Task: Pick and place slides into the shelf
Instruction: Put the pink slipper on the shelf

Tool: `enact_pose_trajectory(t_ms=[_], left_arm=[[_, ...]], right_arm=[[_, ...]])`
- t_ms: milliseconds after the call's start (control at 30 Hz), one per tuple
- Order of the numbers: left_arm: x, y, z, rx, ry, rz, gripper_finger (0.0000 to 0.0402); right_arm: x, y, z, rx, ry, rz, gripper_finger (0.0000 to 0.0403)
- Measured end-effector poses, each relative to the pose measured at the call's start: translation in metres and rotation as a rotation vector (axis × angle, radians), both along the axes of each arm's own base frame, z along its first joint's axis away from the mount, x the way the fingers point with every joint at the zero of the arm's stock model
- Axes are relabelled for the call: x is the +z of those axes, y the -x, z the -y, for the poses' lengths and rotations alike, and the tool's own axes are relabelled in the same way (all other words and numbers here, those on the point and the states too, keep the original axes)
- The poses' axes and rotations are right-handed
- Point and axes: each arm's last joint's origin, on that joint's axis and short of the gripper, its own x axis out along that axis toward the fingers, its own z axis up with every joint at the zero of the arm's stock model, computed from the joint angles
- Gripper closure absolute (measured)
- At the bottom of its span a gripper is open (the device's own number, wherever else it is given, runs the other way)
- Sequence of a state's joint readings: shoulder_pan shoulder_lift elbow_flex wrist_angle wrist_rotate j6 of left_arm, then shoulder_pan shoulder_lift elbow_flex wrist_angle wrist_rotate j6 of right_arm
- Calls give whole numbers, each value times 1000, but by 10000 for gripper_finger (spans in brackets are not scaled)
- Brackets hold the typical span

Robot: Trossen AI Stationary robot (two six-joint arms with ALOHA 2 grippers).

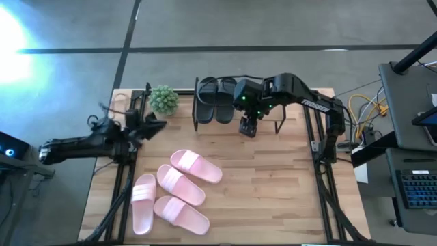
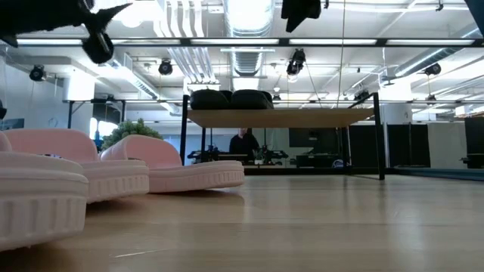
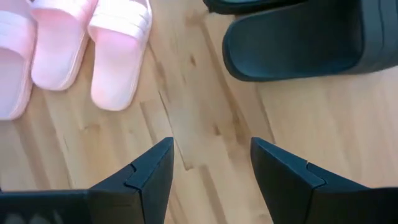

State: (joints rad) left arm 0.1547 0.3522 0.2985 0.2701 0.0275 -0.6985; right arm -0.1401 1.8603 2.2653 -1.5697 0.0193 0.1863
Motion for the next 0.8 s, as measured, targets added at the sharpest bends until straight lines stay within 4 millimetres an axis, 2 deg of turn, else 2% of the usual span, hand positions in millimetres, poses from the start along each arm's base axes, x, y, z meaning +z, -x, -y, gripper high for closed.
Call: enact_pose_trajectory(t_ms=[133, 233, 467, 600, 800], left_arm=[[13, 0, 0, -7, 35, -361, 332], [23, -1, 0, -14, 48, -526, 332], [36, -13, 12, -213, -4, -564, 332], [31, -22, 25, -337, 26, -600, 332], [22, -33, 52, -482, 27, -678, 332]], right_arm=[[0, 1, -6, -26, -30, 1, 199], [-4, 2, -12, -29, -104, -14, 199], [-37, -8, -26, -5, -135, -66, 199], [-64, -25, -29, -35, -233, 1, 199], [-105, -39, -28, -192, -312, 38, 199]])
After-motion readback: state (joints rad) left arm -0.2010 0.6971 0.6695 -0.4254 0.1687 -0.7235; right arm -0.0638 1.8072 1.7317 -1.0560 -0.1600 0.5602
